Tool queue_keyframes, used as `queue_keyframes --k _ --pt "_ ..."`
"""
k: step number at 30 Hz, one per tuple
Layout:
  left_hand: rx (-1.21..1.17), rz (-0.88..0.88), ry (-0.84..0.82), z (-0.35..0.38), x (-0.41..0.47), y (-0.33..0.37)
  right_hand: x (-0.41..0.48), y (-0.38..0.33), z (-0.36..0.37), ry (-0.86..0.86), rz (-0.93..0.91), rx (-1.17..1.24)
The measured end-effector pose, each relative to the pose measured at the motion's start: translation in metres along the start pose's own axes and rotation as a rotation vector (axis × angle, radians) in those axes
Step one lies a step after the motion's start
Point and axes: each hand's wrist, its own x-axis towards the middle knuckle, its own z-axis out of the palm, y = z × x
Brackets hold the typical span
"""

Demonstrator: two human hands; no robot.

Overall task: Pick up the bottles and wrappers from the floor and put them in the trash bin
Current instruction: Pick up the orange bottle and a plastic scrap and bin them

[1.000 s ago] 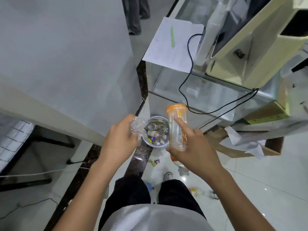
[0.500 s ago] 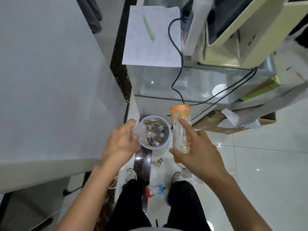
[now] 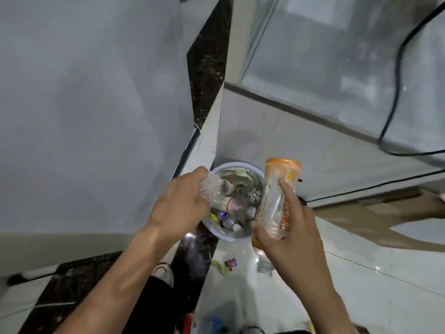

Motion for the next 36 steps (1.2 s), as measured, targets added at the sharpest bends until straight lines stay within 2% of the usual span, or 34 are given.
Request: queue_keyframes --k 6,11,14,16,20,22,25,31,36 --pt "0.032 0.096 -0.011 0.090 0.058 -0.070 0.058 0.089 0.077 0.068 -0.077 0.000" --pt "0.235 0.239 -0.006 0.118 0.081 -0.093 0.098 0.130 0.119 0.155 -0.167 0.019" --pt "0.379 0.227 0.000 0.124 0.088 -0.089 0.113 0.136 0.126 0.134 -0.225 0.040" --pt "0.407 0.197 -0.075 0.134 0.091 -0.089 0.119 0.136 0.123 0.126 -0.245 0.028" --pt "0.465 0.151 -0.379 0.151 0.090 -0.100 0.113 0.145 0.115 0.122 -0.245 -0.002" --pt "0.436 0.146 -0.416 0.146 0.091 -0.105 0.109 0.152 0.107 0.130 -0.226 0.005" --pt "0.302 0.178 -0.359 0.134 0.093 -0.107 0.106 0.160 0.095 0.159 -0.213 -0.010" --pt "0.302 0.278 -0.085 0.121 0.088 -0.110 0.102 0.153 0.085 0.137 -0.202 -0.061" --pt "0.327 0.291 -0.052 0.116 0.075 -0.114 0.100 0.142 0.081 0.022 -0.208 -0.169"
